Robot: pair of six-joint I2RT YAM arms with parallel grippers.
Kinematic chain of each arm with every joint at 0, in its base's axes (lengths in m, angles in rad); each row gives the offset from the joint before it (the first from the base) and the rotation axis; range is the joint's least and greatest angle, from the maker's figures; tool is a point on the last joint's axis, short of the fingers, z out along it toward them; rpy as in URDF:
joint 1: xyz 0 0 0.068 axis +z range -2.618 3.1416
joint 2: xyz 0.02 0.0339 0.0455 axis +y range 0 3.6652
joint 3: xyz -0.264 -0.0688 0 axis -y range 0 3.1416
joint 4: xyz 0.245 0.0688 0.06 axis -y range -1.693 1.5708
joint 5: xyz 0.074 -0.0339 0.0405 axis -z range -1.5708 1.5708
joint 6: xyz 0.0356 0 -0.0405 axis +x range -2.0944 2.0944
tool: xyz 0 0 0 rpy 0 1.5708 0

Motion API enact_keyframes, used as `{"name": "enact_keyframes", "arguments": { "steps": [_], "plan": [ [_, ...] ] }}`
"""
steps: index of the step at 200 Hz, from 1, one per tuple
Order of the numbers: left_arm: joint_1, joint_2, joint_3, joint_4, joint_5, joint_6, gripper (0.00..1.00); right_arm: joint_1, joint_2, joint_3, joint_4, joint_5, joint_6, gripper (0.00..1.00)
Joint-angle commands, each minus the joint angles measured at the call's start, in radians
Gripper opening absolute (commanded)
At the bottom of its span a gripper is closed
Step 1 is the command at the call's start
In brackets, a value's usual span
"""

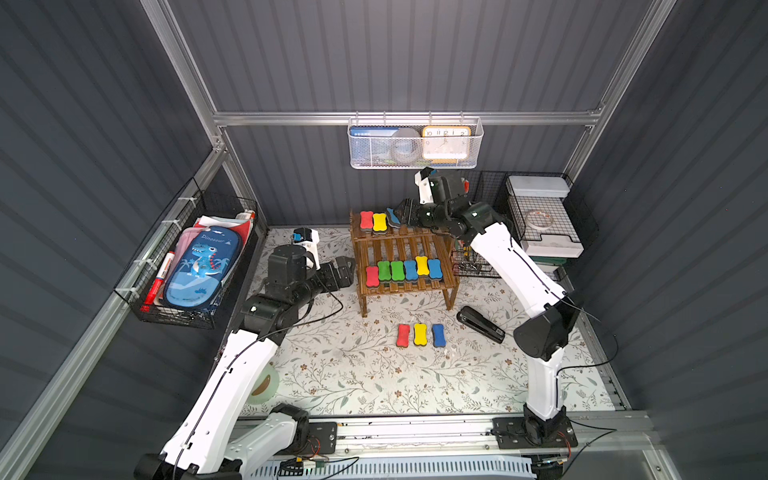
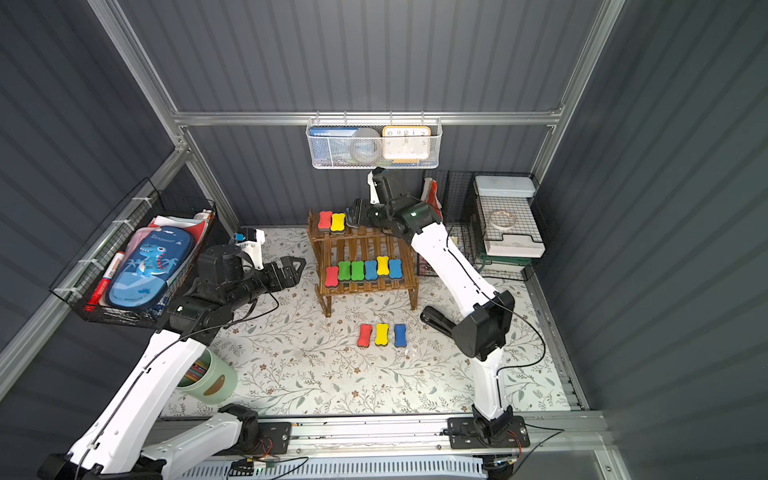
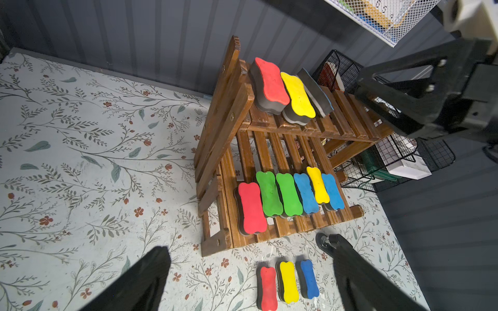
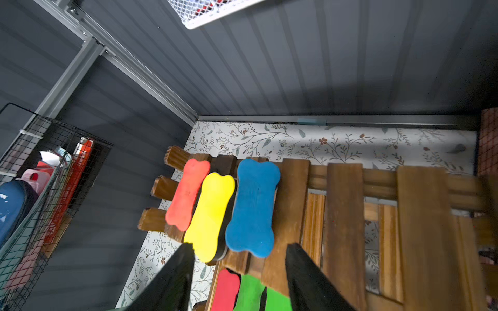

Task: Remove the whiteboard erasers from the shelf
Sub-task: Pick up the whiteboard eraser from the shelf.

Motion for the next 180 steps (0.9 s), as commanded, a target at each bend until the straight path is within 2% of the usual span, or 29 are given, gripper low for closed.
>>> {"name": "enact_keyframes", "arguments": {
  "steps": [1,57,128,149,180],
  "plan": [
    [0.001,0.008,-0.011,0.012,0.002,0.021,0.99,-0.01,0.021,0.061,-0.06,-0.062,0.003,0.58],
    [0.001,0.025,-0.003,0.015,-0.003,0.023,0.99,-0.027,0.074,0.081,-0.046,-0.157,0.049,0.59],
    [0.0,0.024,-0.009,0.014,-0.012,0.023,0.99,-0.031,0.147,0.18,-0.106,-0.155,0.059,0.59],
    [0.001,0.025,-0.006,0.013,-0.012,0.023,0.99,-0.032,0.16,0.19,-0.115,-0.168,0.067,0.58],
    [0.001,0.026,-0.004,0.012,-0.012,0.024,0.99,-0.032,0.166,0.182,-0.093,-0.198,0.091,0.5]
  ]
}}
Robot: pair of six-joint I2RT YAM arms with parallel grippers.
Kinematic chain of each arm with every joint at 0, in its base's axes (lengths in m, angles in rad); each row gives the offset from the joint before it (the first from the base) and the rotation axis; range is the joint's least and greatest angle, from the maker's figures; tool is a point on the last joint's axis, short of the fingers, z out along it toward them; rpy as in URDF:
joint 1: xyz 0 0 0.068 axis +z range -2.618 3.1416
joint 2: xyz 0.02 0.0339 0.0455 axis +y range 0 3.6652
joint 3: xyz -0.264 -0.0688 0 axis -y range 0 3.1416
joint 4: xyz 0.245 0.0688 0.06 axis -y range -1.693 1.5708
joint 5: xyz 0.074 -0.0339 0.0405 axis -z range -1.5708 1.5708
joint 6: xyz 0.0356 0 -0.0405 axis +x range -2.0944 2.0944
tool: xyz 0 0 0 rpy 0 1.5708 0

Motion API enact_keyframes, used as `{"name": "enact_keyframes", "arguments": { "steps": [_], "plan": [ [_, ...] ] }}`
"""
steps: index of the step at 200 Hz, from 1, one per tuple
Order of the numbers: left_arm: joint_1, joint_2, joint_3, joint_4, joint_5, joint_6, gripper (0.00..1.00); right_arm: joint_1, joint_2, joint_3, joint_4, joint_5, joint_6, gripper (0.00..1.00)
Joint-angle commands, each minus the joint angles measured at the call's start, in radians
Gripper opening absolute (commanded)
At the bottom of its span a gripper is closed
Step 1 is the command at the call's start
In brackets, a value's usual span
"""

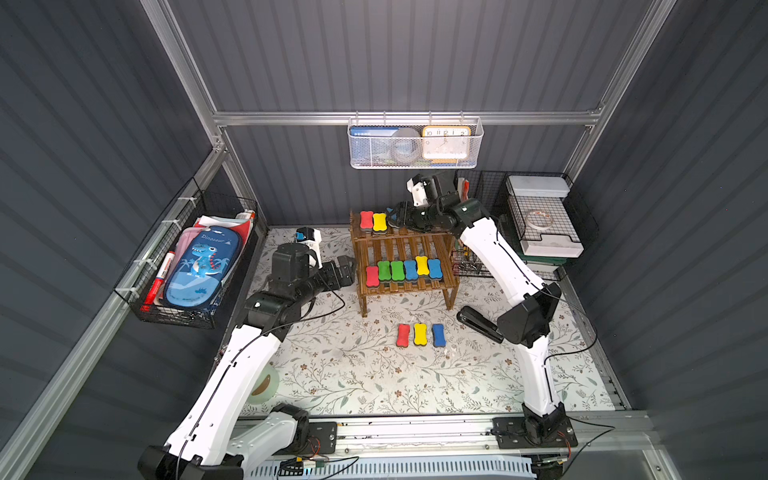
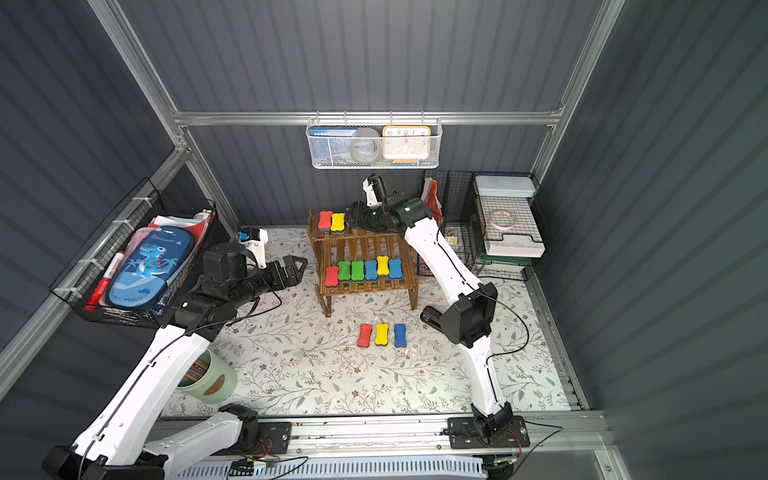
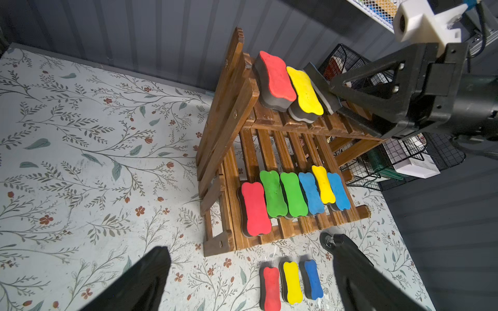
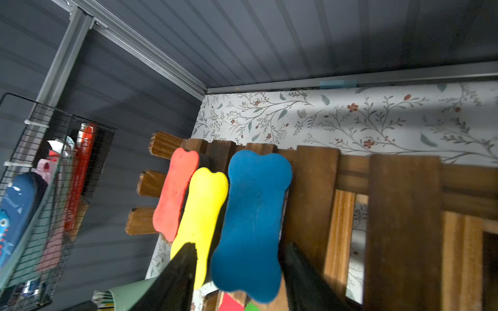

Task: Remove the whiteboard erasers from the shelf
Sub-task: Pick up the whiteboard eraser from the shelf.

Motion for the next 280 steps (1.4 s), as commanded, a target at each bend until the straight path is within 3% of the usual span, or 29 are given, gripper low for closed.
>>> {"name": "enact_keyframes", "arguments": {
  "steps": [1,27,61,106,135,199,236,280],
  "plan": [
    [0.0,0.001,-0.004,0.006,-0.008,0.021,0.99,-0.004,0.021,0.022,0.005,-0.034,0.024,0.5],
    [0.0,-0.001,-0.003,0.001,-0.01,0.023,0.99,-0.003,0.022,0.017,0.019,-0.042,0.033,0.44],
    [0.001,0.0,-0.001,-0.006,-0.009,0.025,0.99,-0.002,0.028,0.021,0.009,-0.024,0.033,0.56],
    [0.0,0.005,0.012,-0.015,-0.01,0.031,0.99,0.009,0.071,0.097,-0.046,-0.014,0.006,0.58],
    [0.001,0.004,0.012,-0.015,-0.012,0.031,0.99,0.026,0.111,0.185,-0.135,0.054,-0.038,0.55],
    [0.001,0.013,0.023,-0.014,-0.009,0.028,0.99,0.074,0.114,0.207,-0.21,0.245,-0.174,0.51],
    [0.001,0.013,0.018,-0.003,-0.003,0.027,0.99,0.079,0.11,0.204,-0.218,0.303,-0.192,0.4],
    [0.001,0.013,0.015,0.0,-0.003,0.023,0.99,0.088,0.096,0.204,-0.221,0.384,-0.226,0.39]
  ]
}}
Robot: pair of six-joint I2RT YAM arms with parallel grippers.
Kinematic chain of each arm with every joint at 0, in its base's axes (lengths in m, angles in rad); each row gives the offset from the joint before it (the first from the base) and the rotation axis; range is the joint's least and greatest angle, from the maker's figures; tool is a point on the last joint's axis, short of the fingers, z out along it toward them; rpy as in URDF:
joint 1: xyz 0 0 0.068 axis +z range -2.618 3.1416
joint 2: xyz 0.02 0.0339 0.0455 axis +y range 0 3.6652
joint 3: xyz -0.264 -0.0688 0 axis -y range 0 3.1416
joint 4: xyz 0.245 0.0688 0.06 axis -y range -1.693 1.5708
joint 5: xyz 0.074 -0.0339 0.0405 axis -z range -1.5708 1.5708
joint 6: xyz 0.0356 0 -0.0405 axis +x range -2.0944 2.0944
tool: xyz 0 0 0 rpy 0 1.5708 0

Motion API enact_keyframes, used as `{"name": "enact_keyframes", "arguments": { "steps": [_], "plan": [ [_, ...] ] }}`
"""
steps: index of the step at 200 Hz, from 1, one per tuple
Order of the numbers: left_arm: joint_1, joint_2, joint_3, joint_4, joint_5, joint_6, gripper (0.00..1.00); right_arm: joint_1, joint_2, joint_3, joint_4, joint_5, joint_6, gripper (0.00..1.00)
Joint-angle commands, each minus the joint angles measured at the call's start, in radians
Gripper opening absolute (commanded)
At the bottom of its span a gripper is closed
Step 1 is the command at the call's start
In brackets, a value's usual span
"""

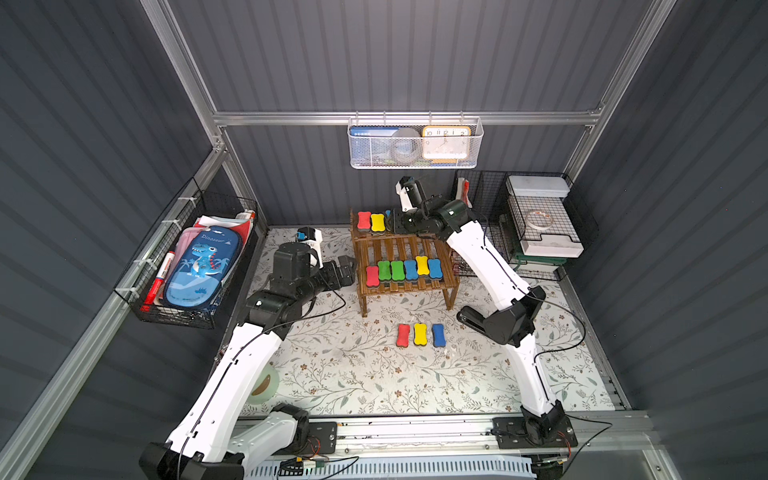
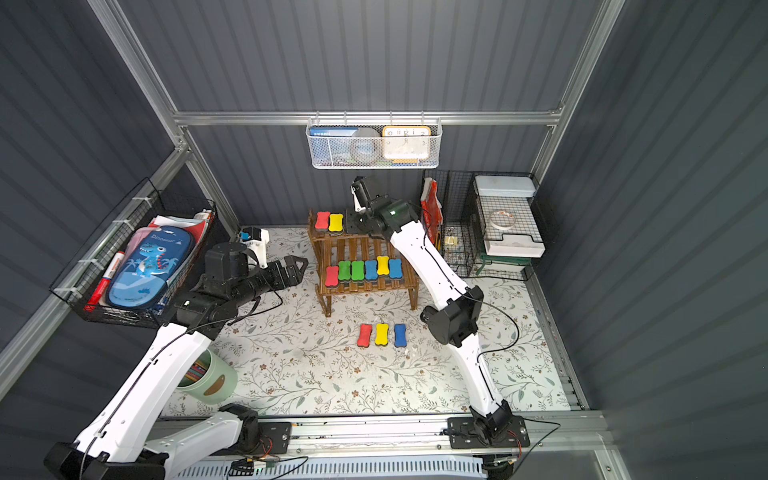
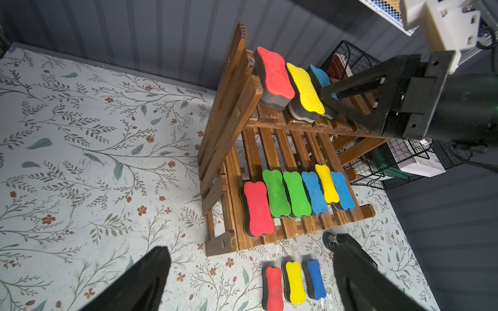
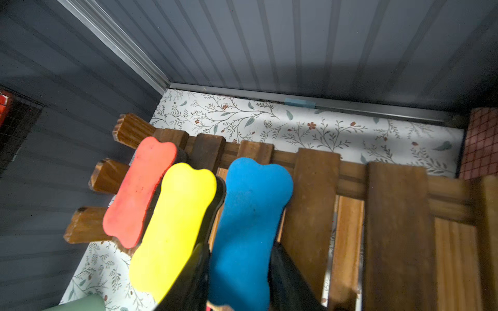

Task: Remove the whiteboard erasers from the shelf
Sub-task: Pick up the whiteboard eraser from the shelf.

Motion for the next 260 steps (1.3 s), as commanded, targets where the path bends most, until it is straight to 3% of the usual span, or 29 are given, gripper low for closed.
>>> {"name": "enact_keyframes", "arguments": {
  "steps": [1,28,53,75,150,218,260],
  "plan": [
    [0.001,0.002,0.013,0.001,0.001,0.015,0.99,0.001,-0.002,0.01,-0.066,0.093,-0.039,0.39],
    [0.001,0.008,0.012,0.005,0.004,0.016,0.99,0.011,-0.001,0.01,-0.069,0.133,-0.073,0.39],
    [0.0,0.013,0.011,0.007,0.006,0.015,0.99,0.016,0.005,0.006,-0.076,0.141,-0.081,0.49],
    [0.0,0.017,0.012,0.01,0.007,0.014,0.99,0.019,0.007,-0.004,-0.076,0.136,-0.085,0.51],
    [0.0,0.022,0.012,0.015,0.009,0.009,0.99,0.019,-0.034,-0.033,-0.026,0.155,-0.081,0.3],
    [0.001,0.018,0.016,0.011,0.0,0.004,0.99,0.003,-0.254,-0.276,0.167,0.072,-0.022,0.27],
    [0.001,0.014,0.017,0.015,-0.001,0.004,0.99,0.005,-0.497,-0.62,0.286,0.012,0.07,0.25]
  ]
}}
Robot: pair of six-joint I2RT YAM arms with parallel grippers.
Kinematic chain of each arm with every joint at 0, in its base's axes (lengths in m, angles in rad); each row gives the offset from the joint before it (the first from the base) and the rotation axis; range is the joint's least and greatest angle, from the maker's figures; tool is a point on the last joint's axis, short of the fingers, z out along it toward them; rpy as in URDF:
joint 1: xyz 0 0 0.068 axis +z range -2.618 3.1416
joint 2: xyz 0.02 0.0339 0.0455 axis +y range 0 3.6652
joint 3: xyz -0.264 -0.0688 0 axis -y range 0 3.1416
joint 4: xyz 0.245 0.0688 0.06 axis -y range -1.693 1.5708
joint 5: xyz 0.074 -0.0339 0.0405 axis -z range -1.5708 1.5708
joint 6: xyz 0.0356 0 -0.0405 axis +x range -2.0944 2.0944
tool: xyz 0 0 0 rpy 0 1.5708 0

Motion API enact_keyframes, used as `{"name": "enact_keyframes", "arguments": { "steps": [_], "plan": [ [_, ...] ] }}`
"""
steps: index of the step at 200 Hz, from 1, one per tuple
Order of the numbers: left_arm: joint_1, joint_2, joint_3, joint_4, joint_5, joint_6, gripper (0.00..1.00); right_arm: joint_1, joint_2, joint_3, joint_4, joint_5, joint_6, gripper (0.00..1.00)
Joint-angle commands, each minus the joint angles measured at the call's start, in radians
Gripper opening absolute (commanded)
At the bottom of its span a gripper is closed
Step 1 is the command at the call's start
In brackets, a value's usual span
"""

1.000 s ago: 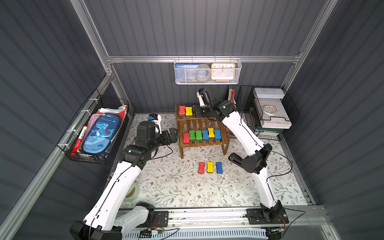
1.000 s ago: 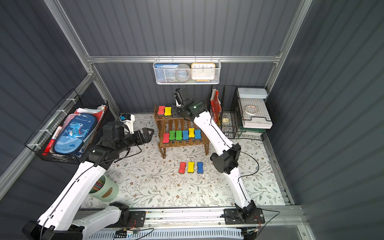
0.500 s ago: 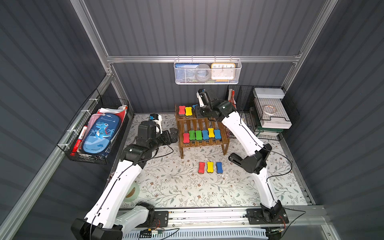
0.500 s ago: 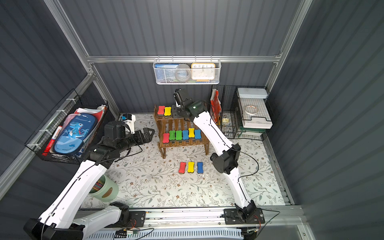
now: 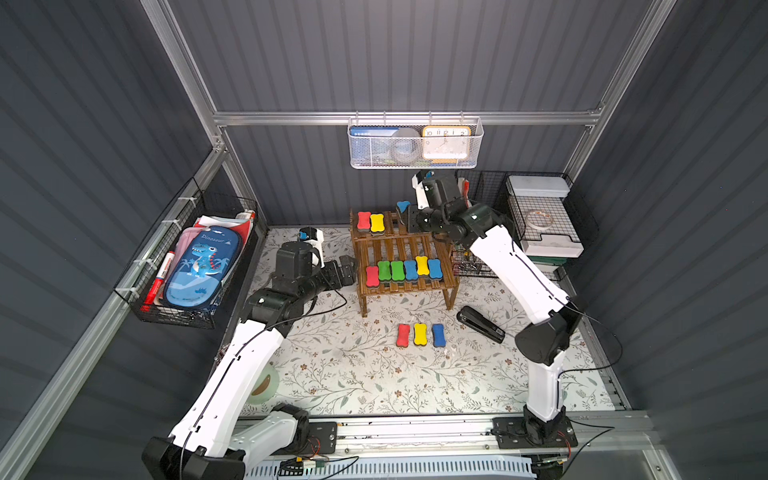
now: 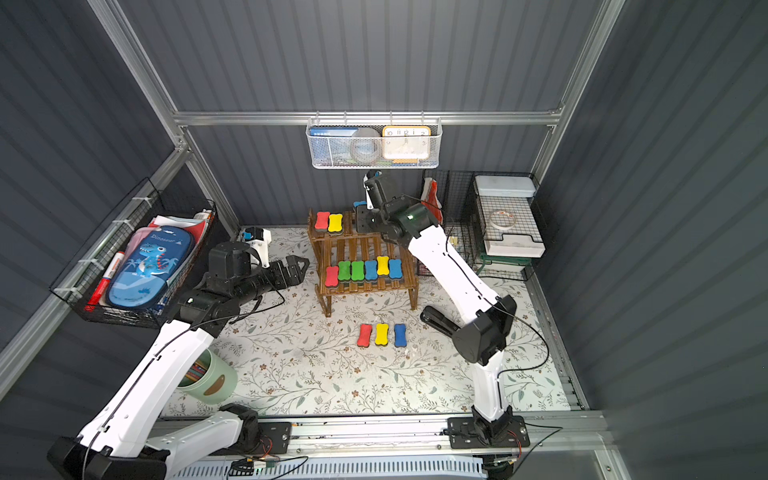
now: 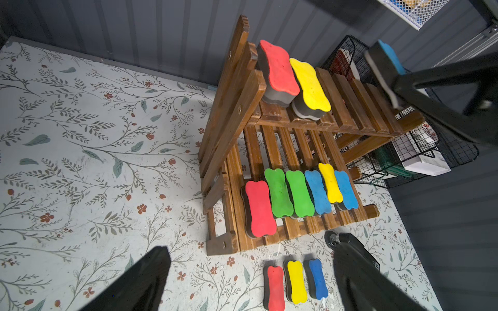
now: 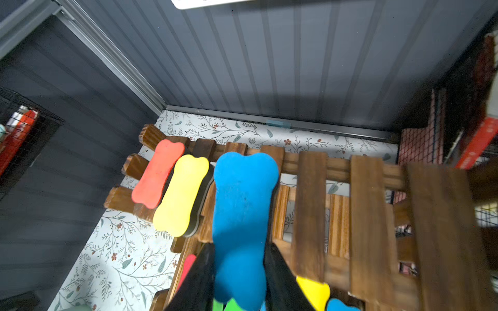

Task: Remove the whiteboard erasers from the shelf
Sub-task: Pick up the whiteboard eraser from the shelf.

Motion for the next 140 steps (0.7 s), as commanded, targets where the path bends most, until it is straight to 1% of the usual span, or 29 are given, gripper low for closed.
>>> {"name": "enact_keyframes", "arguments": {
  "steps": [1,22,42,51,75,99,110,121,140],
  "plan": [
    [0.001,-0.006,0.018,0.013,-0.002,0.005,0.99,0.006,-0.133,-0.167,0.088,-0.053,0.077,0.25],
    [0.001,-0.009,0.014,0.015,-0.003,0.006,0.99,0.031,-0.273,-0.382,0.131,-0.05,0.12,0.24],
    [0.001,-0.011,0.008,0.022,0.004,0.005,0.99,0.083,-0.404,-0.584,0.167,-0.014,0.166,0.24],
    [0.001,-0.012,0.007,0.025,0.005,0.004,0.99,0.114,-0.449,-0.66,0.17,0.004,0.194,0.23],
    [0.001,-0.014,0.008,0.03,0.011,0.002,0.99,0.173,-0.54,-0.852,0.218,-0.001,0.307,0.23],
    [0.0,-0.022,0.007,0.032,0.016,0.0,0.99,0.253,-0.545,-0.937,0.225,0.022,0.37,0.23],
    [0.001,-0.024,0.009,0.031,0.018,0.001,0.99,0.273,-0.518,-0.961,0.219,-0.006,0.412,0.23],
    [0.001,-0.029,0.017,0.023,0.012,0.001,0.99,0.288,-0.483,-0.99,0.253,-0.046,0.452,0.23],
    [0.001,-0.04,0.033,0.005,0.002,0.005,0.99,0.312,-0.406,-1.006,0.307,-0.048,0.49,0.22]
  ]
}}
